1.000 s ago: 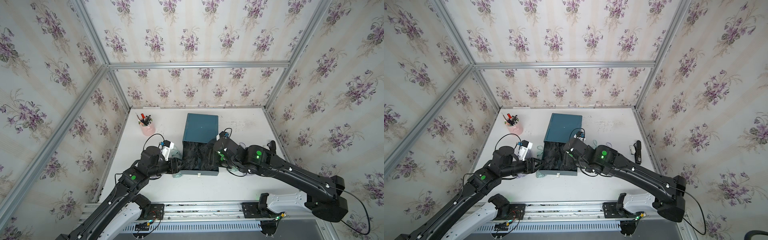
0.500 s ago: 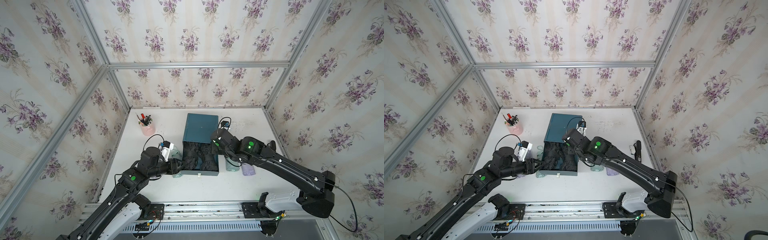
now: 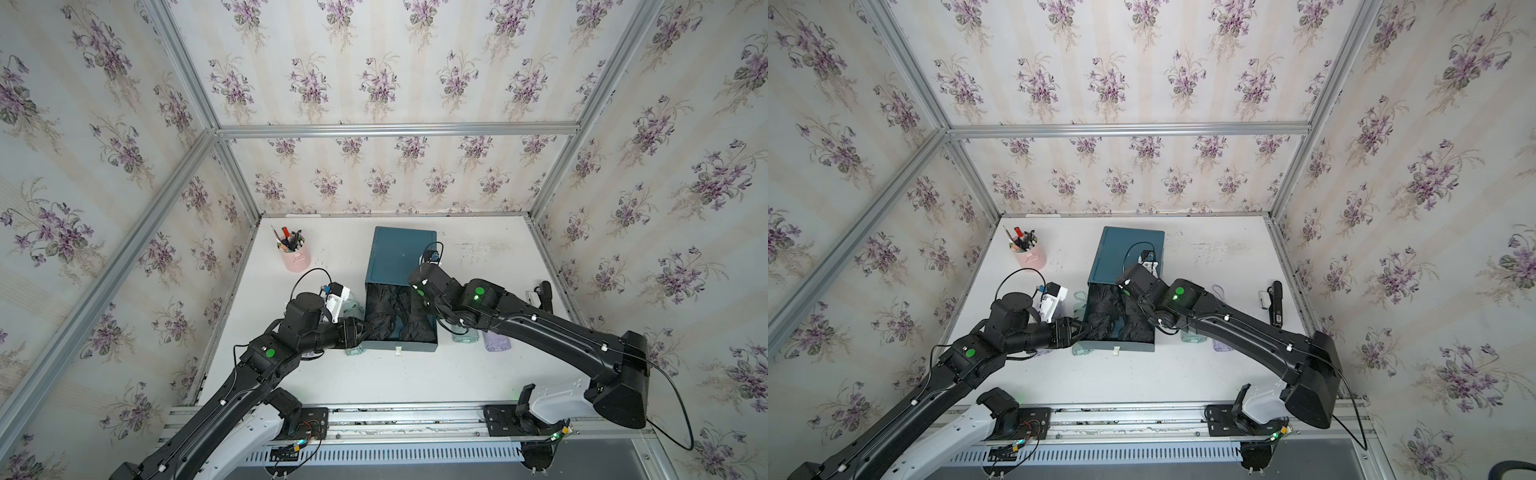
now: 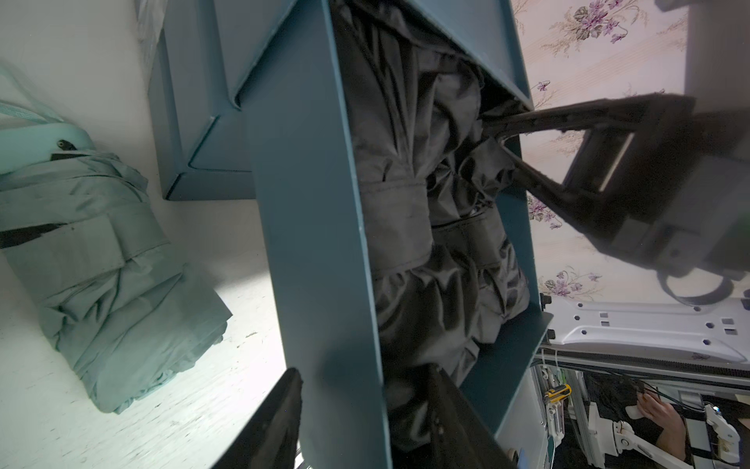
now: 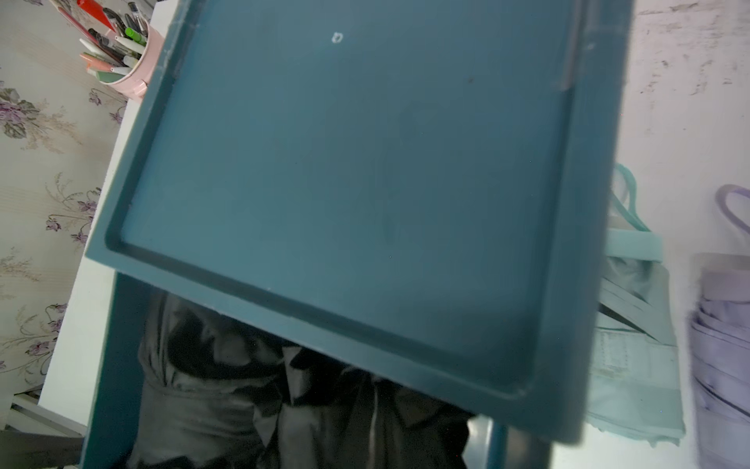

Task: Place the umbrella in the drawer by color
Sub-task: Place the umbrella in the drawer.

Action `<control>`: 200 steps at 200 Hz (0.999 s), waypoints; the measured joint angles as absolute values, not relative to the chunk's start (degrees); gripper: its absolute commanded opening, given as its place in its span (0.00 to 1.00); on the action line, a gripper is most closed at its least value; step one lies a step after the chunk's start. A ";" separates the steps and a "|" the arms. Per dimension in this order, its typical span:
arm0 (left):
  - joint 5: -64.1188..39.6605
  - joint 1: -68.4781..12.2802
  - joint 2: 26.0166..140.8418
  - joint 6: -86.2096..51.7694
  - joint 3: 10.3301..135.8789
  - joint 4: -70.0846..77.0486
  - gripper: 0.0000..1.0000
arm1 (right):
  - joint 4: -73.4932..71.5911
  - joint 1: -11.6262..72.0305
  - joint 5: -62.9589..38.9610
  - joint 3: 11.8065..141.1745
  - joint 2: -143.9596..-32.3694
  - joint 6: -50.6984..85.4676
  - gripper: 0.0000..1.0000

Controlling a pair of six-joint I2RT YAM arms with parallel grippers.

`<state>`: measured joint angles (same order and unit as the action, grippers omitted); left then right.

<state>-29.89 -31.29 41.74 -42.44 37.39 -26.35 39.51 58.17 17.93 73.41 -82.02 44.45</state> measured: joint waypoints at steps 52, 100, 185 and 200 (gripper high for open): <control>-29.93 -32.01 41.06 -42.44 37.39 -26.39 0.51 | 38.39 57.82 20.23 72.51 -83.79 46.30 0.43; -29.76 -32.23 39.75 -42.44 37.95 -27.38 0.54 | 42.89 57.36 23.55 73.69 -80.71 46.72 0.63; -25.91 -32.23 38.74 -42.74 43.97 -31.35 0.75 | 50.68 64.05 28.27 81.03 -74.37 46.37 0.70; -23.35 -32.23 40.14 -42.13 46.92 -32.60 0.80 | 51.44 67.61 30.48 79.83 -71.50 46.65 0.68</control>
<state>-23.35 -32.23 40.14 -42.13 46.92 -32.60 51.44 67.61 30.48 79.83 -71.50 46.65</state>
